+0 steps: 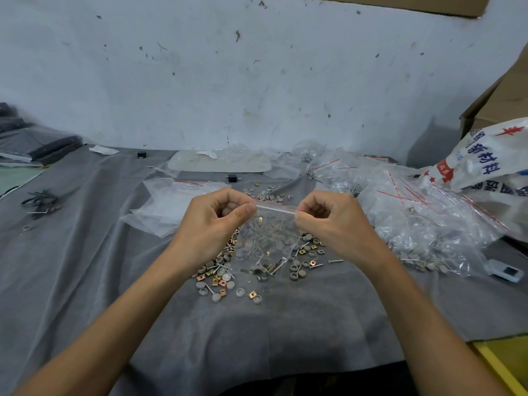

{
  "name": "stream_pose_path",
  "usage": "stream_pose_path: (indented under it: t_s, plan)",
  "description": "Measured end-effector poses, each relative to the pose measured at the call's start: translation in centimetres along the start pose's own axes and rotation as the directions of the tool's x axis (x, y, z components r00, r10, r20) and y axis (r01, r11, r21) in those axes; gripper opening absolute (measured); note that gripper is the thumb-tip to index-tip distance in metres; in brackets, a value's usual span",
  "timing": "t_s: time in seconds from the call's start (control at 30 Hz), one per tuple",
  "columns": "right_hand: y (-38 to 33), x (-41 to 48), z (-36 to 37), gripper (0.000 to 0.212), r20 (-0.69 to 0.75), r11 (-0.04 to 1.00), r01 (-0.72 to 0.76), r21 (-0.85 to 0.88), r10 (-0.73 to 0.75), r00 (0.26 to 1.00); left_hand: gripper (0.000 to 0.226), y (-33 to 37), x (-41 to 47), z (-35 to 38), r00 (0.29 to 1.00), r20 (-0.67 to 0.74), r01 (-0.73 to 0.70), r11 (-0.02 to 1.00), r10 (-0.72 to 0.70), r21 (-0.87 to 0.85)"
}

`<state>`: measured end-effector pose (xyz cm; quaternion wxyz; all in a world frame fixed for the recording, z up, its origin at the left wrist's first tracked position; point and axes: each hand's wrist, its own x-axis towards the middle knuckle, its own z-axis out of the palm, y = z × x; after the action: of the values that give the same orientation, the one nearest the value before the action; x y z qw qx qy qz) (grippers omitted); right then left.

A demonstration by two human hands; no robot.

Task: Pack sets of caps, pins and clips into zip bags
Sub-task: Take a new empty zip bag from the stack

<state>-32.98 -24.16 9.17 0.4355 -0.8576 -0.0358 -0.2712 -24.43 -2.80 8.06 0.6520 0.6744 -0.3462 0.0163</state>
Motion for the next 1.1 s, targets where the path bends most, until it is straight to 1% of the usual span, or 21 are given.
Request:
stream_pose_path:
  t_s: [0.1, 0.47, 0.63, 0.7, 0.73, 0.83, 0.87, 0.9, 1.03, 1.1]
  plan:
    - [0.3, 0.0, 0.0, 0.014, -0.006, 1.000, -0.003, 0.001, 0.003, 1.000, 0.002, -0.1, -0.1, 0.0, 1.000, -0.014, 0.017, 1.000, -0.017, -0.005]
    - [0.8, -0.3, -0.3, 0.008, -0.001, 1.000, -0.007, -0.025, 0.007, 1.000, 0.004, -0.5, -0.2, -0.4, 0.998, -0.052, 0.048, 0.999, -0.047, 0.021]
    - [1.0, -0.9, -0.4, 0.014, -0.011, 0.999, -0.035, -0.023, 0.034, 0.999, 0.005, -1.0, -0.2, -0.2, 0.998, -0.040, 0.057, 0.998, -0.057, -0.014]
    - [1.3, -1.3, -0.3, 0.012, -0.005, 0.998, -0.066, 0.024, 0.066, 0.998, 0.008, -1.1, -0.2, -0.1, 0.997, -0.035, 0.066, 0.997, -0.067, -0.039]
    - [1.5, -1.5, -0.2, 0.010, 0.029, 0.993, -0.100, 0.066, 0.098, 0.995, 0.008, -1.2, -0.1, 0.0, 0.997, -0.033, 0.074, 0.996, -0.076, -0.059]
    - [2.5, -2.5, 0.9, 0.012, 0.209, 0.969, -0.209, 0.131, 0.179, 0.961, 0.006, -1.3, 0.1, 0.5, 0.996, -0.036, 0.084, 0.993, -0.087, -0.083]
    - [2.9, -2.9, 1.4, 0.008, 0.234, 0.966, -0.216, 0.140, 0.179, 0.955, 0.005, -1.4, 0.2, 0.6, 0.995, -0.035, 0.085, 0.993, -0.088, -0.077]
    - [3.1, -3.3, 1.9, 0.005, 0.235, 0.964, -0.214, 0.157, 0.174, 0.956, 0.005, -1.4, 0.2, 0.7, 0.995, -0.031, 0.088, 0.994, -0.090, -0.069]
    - [4.1, -4.0, 2.6, 0.016, 0.190, 0.938, -0.228, 0.262, 0.182, 0.965, 0.007, -2.0, 0.0, 0.8, 0.993, -0.022, 0.115, 0.992, -0.116, -0.045]
    - [4.4, -4.3, 2.4, 0.016, 0.173, 0.929, -0.230, 0.289, 0.186, 0.967, 0.009, -2.4, -0.2, 0.9, 0.993, -0.007, 0.121, 0.992, -0.121, -0.023]
